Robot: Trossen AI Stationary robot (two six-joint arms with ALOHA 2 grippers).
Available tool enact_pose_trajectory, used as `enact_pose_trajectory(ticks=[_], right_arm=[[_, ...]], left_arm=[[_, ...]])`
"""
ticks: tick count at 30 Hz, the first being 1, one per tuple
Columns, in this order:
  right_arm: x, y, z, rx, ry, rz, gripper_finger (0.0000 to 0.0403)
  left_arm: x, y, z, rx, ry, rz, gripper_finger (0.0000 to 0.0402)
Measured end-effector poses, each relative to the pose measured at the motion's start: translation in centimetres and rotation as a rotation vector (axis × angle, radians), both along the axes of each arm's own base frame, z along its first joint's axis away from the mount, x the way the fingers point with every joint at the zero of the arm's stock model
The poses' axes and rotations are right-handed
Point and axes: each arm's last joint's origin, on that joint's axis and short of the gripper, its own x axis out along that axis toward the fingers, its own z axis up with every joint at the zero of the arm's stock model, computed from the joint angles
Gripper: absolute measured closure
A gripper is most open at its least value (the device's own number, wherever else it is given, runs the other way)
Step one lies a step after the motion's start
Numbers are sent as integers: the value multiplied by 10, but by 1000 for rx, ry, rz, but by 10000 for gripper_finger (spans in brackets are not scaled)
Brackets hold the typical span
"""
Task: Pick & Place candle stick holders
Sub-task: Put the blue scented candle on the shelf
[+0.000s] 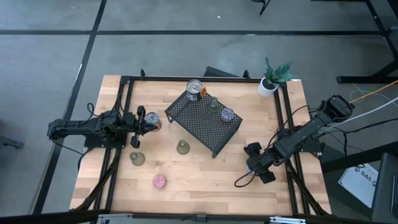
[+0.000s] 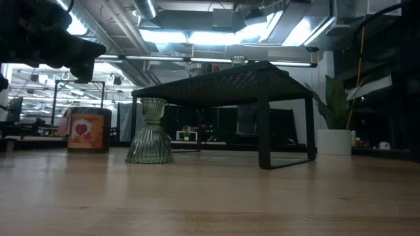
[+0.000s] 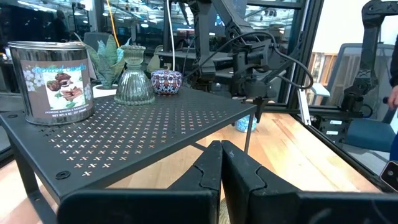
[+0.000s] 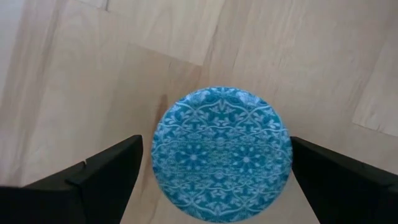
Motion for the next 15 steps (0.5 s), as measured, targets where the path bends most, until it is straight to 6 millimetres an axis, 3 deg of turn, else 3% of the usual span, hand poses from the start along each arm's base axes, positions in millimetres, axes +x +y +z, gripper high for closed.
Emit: enact_pose_trajectory(ticks=[15], right_arm=[[1,0,0,-8,-14,-10,12]], left_arm=[[0,0,0,0,0,0,400]])
